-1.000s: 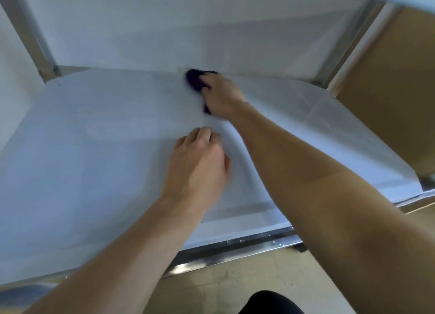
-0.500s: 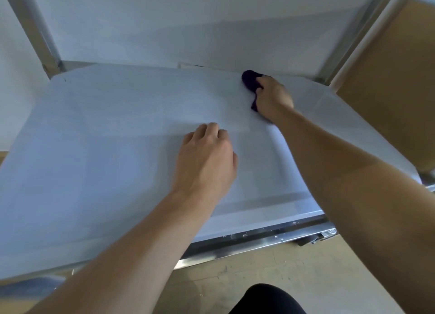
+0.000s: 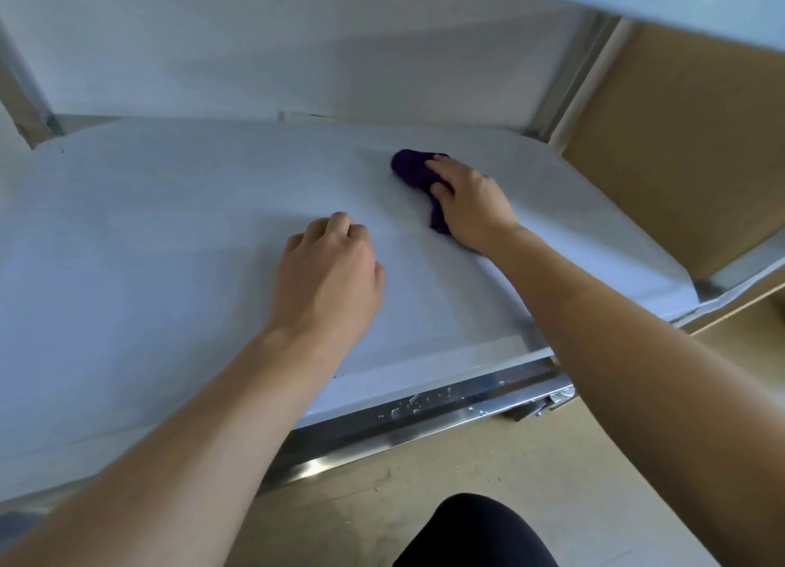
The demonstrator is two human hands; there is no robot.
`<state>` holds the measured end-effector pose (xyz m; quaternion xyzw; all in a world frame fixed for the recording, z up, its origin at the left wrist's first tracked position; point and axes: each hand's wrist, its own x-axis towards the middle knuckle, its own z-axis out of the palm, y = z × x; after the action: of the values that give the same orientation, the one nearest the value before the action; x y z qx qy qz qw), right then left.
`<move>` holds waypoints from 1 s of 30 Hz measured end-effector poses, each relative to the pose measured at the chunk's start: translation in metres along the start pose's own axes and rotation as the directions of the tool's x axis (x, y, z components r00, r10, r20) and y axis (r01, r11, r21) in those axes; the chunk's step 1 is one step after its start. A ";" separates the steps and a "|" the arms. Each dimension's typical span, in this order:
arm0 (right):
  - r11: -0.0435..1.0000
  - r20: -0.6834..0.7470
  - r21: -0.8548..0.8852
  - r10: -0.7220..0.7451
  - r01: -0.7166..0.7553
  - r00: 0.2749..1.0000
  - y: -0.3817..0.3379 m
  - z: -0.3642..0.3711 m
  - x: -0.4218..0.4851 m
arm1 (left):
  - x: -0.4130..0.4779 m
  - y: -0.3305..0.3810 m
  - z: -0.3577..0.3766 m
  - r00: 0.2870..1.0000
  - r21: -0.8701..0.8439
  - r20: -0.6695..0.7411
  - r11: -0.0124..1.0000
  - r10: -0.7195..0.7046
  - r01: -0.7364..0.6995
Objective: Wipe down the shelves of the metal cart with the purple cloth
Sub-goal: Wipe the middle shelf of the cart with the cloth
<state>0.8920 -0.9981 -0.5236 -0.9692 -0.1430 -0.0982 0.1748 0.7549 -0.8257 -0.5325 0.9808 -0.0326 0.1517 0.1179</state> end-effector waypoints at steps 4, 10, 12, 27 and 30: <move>0.998 0.014 -0.026 0.058 -0.058 0.998 0.019 -0.009 -0.009 | 0.005 0.019 -0.005 0.998 0.020 0.058 0.999 0.031 -0.032; 0.995 0.006 -0.046 0.084 -0.083 0.996 0.036 -0.020 -0.012 | 0.011 0.059 0.023 0.983 -0.129 -0.033 0.974 0.183 -0.186; 0.986 -0.022 -0.055 0.159 -0.160 0.987 0.064 -0.034 -0.019 | 0.013 0.059 0.028 0.979 -0.149 -0.048 0.967 0.200 -0.205; 0.997 0.022 -0.060 -0.038 0.040 0.999 0.041 -0.012 -0.005 | 0.012 0.063 0.030 0.981 -0.143 -0.021 0.970 0.194 -0.195; 0.984 0.020 0.022 -0.176 0.175 0.984 0.038 -0.012 -0.009 | 0.012 0.062 0.029 0.981 -0.149 -0.013 0.970 0.194 -0.194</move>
<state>0.8940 -1.0390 -0.5263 -0.9521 -0.2307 -0.1009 0.1737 0.7685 -0.8937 -0.5423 0.9614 -0.1399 0.1588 0.1757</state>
